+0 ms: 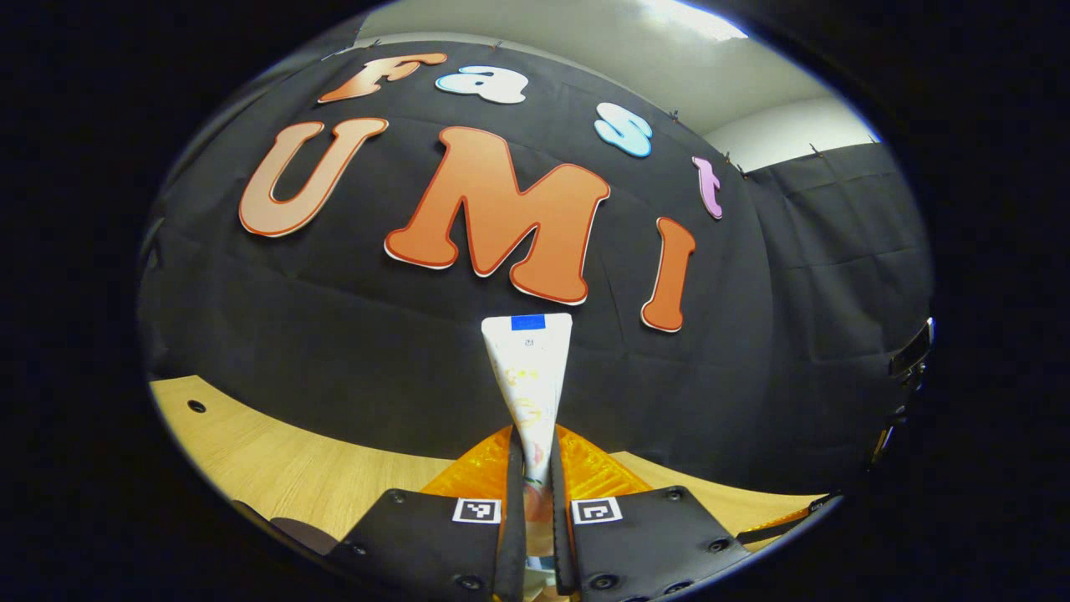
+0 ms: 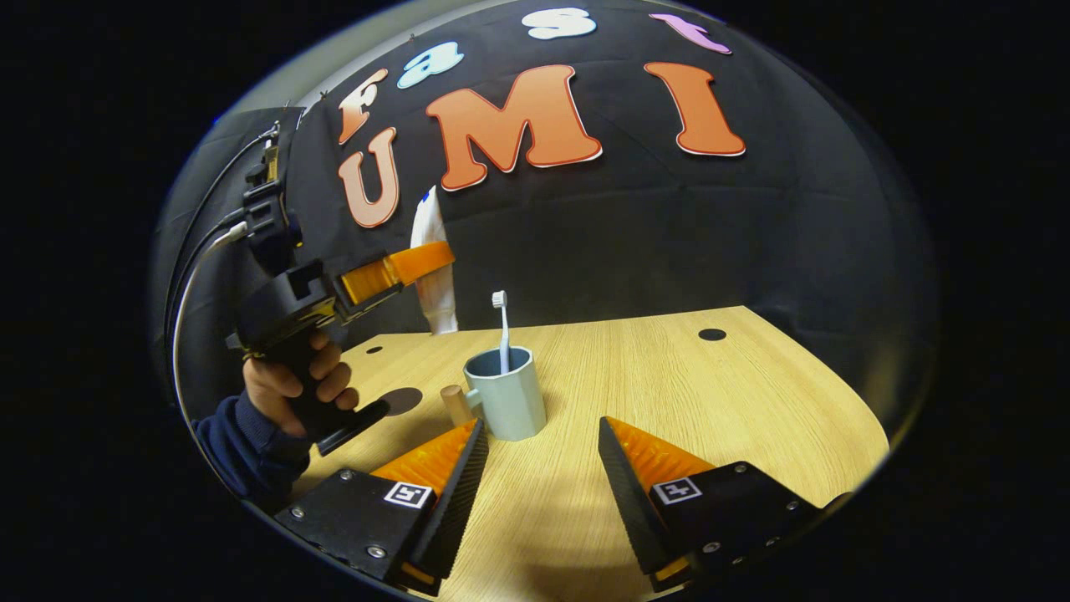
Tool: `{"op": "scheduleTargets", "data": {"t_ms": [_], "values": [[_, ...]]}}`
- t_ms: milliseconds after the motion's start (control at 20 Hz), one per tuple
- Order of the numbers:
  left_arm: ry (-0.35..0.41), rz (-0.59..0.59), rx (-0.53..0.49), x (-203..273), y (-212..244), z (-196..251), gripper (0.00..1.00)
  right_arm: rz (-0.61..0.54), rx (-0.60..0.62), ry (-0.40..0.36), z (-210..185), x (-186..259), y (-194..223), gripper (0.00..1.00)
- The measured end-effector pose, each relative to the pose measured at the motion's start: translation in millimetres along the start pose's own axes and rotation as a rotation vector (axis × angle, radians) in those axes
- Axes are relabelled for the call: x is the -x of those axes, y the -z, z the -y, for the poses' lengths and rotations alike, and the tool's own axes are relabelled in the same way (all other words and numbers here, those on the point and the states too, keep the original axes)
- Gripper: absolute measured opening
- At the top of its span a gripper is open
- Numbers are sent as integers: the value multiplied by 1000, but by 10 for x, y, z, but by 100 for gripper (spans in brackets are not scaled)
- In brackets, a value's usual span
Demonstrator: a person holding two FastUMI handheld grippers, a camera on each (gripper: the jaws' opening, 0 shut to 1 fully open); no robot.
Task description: Put the toothbrush and toothpaste on the desktop into the cup, then pick up the cup and place it on the coaster on the desktop.
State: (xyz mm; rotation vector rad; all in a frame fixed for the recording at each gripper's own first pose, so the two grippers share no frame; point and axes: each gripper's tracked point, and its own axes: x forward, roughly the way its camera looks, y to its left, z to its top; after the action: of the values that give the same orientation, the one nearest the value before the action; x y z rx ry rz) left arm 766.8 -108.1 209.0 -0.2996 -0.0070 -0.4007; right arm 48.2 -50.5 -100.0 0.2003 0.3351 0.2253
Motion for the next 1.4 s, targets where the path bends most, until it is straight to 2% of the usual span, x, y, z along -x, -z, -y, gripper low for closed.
{"op": "scheduleTargets", "data": {"t_ms": [150,600,750,1050,1300,1400], "values": [[43,-39,1,-170,239,76,17,-6,-4,-3,11,-5,42,82],[57,-198,35,-308,948,72,17,-40,-8,-16,-18,-87,156,83],[56,-228,44,-235,1045,73,17,-52,-22,-13,-14,-105,195,83],[70,-264,20,-13,1059,89,25,-54,-59,-6,-56,-122,169,84],[66,-267,-18,263,859,29,48,-75,-48,-14,-236,-135,49,83],[43,-258,-11,419,717,-77,70,-93,-22,-4,-299,-166,-20,84]]}}
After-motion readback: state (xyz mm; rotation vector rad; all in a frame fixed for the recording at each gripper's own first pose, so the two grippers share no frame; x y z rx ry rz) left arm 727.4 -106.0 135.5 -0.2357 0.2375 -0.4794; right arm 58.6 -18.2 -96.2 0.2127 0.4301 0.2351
